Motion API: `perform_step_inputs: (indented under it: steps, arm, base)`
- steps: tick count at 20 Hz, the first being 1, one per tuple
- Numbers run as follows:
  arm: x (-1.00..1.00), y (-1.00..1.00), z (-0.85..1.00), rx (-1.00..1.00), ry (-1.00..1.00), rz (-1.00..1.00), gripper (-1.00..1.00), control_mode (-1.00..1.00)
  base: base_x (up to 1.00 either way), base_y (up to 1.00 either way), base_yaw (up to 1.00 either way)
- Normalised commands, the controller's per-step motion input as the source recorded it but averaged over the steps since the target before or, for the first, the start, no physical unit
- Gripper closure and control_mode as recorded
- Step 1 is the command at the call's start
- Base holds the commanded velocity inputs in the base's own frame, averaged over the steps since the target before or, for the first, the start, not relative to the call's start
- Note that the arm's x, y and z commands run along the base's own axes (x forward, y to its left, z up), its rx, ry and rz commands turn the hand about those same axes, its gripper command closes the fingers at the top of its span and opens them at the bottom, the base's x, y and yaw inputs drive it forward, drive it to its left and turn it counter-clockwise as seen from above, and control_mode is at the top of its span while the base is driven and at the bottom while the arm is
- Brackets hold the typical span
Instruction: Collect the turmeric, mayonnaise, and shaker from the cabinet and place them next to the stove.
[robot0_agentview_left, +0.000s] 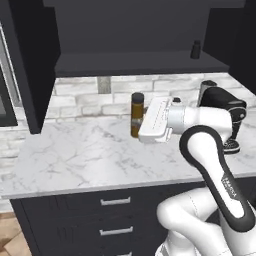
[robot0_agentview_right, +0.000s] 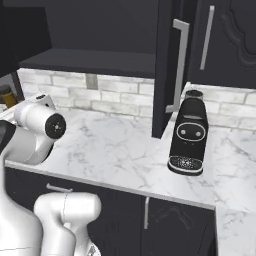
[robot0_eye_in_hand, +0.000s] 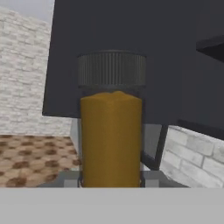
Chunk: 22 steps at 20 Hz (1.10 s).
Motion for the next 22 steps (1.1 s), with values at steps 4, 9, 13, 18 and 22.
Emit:
perform_step_inputs:
  steps: [4,9,13,18,22]
  arm:
    - [0.0,0.0,0.0,0.0,0.0,0.0,1.0,1.0]
    - [0.0,0.0,0.0,0.0,0.0,0.0,1.0,1.0]
    - [0.0,0.0,0.0,0.0,0.0,0.0,1.0,1.0]
    - [0.0,0.0,0.0,0.0,0.0,0.0,1.0,1.0]
    - [0.0,0.0,0.0,0.0,0.0,0.0,1.0,1.0]
  base:
    - [-0.71,0.28,0.16]
    - [-0.66,0.52,0.24]
    - [-0.53,0.63,0.36]
    - [-0.44,0.61,0.49]
    - [-0.31,0.56,0.55]
